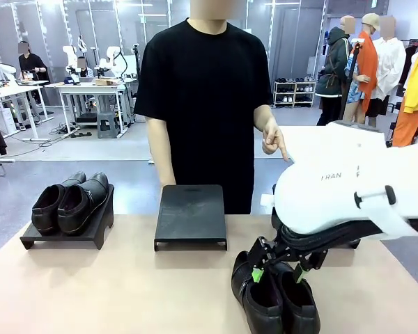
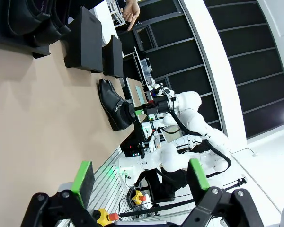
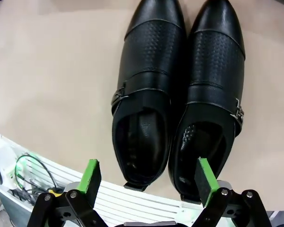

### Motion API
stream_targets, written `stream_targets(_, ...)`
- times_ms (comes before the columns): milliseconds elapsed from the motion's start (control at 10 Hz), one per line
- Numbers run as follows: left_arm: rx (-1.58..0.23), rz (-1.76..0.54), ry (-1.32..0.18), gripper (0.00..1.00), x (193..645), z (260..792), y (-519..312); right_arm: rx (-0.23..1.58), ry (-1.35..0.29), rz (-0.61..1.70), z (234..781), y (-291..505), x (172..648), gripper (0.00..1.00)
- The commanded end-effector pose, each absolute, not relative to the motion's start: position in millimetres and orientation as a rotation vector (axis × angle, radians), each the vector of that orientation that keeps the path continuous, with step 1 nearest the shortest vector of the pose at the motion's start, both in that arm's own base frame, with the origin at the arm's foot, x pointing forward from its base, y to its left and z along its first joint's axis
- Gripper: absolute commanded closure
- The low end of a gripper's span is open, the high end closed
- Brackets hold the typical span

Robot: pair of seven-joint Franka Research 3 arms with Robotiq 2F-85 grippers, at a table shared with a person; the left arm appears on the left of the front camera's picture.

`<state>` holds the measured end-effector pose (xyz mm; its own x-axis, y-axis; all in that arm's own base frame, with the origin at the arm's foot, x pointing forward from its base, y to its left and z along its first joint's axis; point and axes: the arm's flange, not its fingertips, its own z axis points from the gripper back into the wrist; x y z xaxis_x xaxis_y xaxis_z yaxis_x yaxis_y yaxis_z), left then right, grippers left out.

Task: Place the shoes on the stand as instructed by the person.
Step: Pick up another pair of Shoes and place it on the Shoes Stand indicated by the person.

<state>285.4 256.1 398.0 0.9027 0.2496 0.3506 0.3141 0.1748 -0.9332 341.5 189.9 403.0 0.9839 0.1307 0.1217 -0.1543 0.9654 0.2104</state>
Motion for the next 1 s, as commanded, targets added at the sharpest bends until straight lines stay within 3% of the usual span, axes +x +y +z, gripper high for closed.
stream_targets(0, -1.416, -0.061, -0.481, 0.00, 283.1, 398.6, 257.0, 0.187, -0.104, 0.105, 386.0, 189.9, 328.6, 0.00)
stream_targets(700, -1.416, -0.061, -0.481, 0.00, 283.1, 398.6, 257.0, 0.120, -0.082, 0.102, 346.7, 187.7, 339.4, 0.00)
stream_targets(900, -1.416, -0.061, -0.481, 0.00, 283.1, 398.6, 257.0, 0.086, -0.096, 0.122, 342.1, 190.5, 340.8, 0.35)
